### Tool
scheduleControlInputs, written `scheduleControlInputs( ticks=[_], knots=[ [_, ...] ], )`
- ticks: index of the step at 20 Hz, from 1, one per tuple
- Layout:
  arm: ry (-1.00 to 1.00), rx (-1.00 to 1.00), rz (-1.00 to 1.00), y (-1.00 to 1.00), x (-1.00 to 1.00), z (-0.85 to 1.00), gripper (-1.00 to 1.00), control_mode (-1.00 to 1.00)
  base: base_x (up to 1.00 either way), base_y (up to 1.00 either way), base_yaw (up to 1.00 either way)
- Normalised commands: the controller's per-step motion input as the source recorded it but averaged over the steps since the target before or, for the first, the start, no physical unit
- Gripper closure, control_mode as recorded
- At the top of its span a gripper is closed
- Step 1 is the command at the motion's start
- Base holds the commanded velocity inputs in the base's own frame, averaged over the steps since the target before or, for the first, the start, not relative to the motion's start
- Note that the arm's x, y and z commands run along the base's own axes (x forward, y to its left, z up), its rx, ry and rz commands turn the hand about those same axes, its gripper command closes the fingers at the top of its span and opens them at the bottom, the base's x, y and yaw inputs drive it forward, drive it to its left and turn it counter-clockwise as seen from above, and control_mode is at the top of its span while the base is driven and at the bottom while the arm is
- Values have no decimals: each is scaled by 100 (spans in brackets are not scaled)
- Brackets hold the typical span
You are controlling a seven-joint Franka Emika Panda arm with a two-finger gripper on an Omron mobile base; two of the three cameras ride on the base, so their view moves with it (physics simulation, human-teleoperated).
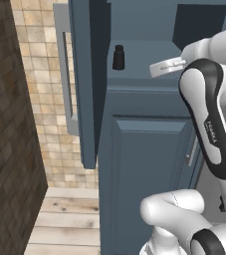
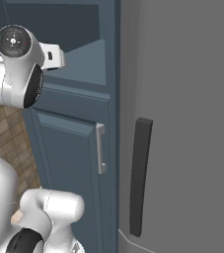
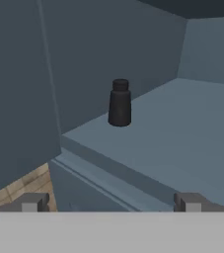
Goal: Move the oil and vinegar bottle and shaker from the cabinet to the dining counter.
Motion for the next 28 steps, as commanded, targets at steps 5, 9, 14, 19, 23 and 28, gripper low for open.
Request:
scheduleControlInputs(
  ticks=[5,9,14,19,23,28],
  knots=[
    [-1,0,3,11,23,6,-100,-100,0,0,0],
    [0,0,2,13,25,8,-100,-100,0,0,0],
    [1,0,1,15,20,4,-100,-100,0,0,0],
    [2,0,2,14,24,1,-100,-100,0,0,0],
    [5,0,8,6,21,-7,-100,-100,0,0,0],
    [4,0,8,1,23,-8,-100,-100,0,0,0]
  ],
)
